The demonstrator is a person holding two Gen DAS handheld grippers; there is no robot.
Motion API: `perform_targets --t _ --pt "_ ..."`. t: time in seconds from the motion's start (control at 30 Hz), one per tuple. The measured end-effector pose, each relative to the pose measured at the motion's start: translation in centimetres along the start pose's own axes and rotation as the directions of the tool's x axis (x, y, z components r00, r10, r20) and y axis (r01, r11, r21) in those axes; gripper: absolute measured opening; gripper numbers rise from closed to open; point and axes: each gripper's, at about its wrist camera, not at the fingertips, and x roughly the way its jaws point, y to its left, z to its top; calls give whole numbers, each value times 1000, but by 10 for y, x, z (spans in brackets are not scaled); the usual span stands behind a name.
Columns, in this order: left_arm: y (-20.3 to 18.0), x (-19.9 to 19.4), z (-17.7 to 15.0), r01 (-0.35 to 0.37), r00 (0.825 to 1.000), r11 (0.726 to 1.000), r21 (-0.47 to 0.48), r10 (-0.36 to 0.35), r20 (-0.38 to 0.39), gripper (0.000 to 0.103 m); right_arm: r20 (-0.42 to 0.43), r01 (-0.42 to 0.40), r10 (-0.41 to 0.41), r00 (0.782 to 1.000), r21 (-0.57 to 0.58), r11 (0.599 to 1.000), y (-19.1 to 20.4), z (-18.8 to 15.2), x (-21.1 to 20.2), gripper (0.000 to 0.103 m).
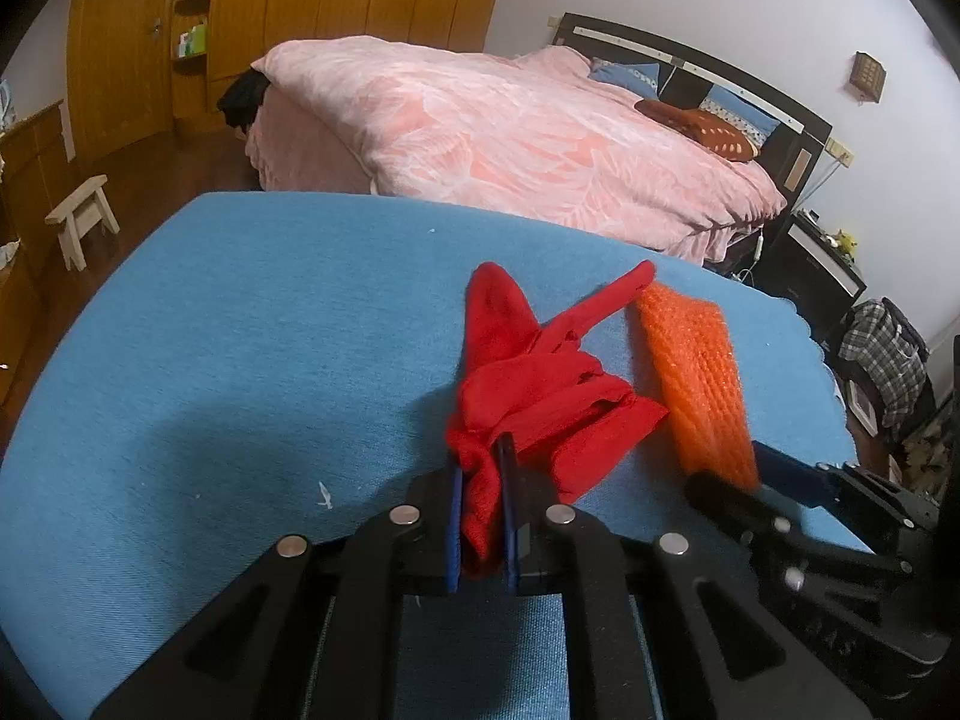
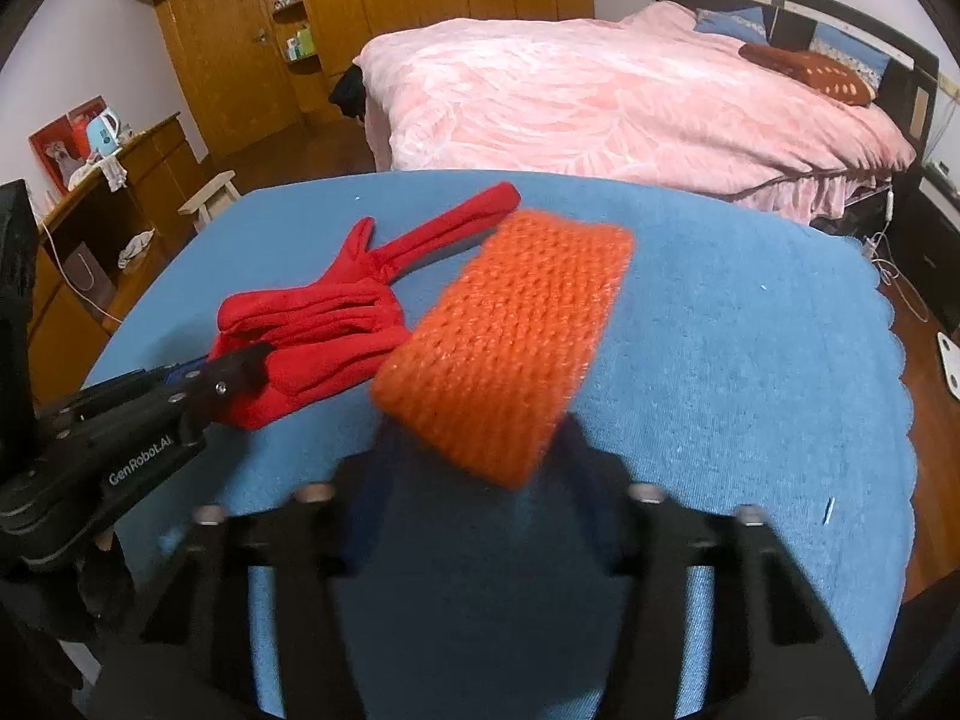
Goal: Collect trash
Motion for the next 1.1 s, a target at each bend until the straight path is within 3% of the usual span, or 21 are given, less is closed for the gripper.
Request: perform_targets --t 0.17,0.7,0.83,0.9,0.93,0.97,1.1 --pt "-8 -11 0 -25 999 999 46 23 44 10 19 -23 23 1000 -12 1000 -3 0 -14 20" --pt "-25 -59 -10 -8 993 999 35 4 122 10 28 -76 78 997 -51 996 -9 -27 -67 19" --pt "-29 -56 -17 -15 995 999 47 10 104 10 4 -53 54 999 -56 997 -12 -36 -65 26" --pt "-28 -54 -20 -15 995 999 44 11 95 10 1 -53 53 999 -23 998 -17 -38 -65 40" --pt "-27 -52 -21 -14 996 999 38 11 88 10 3 -50 50 999 -11 999 -20 -38 -66 56" --pt "-26 -51 -21 -15 996 999 35 12 86 10 8 -47 47 999 5 999 -23 -38 -66 64" --pt "-24 -48 -23 -18 997 999 32 15 80 10 3 -39 39 999 30 999 -26 -34 -59 70"
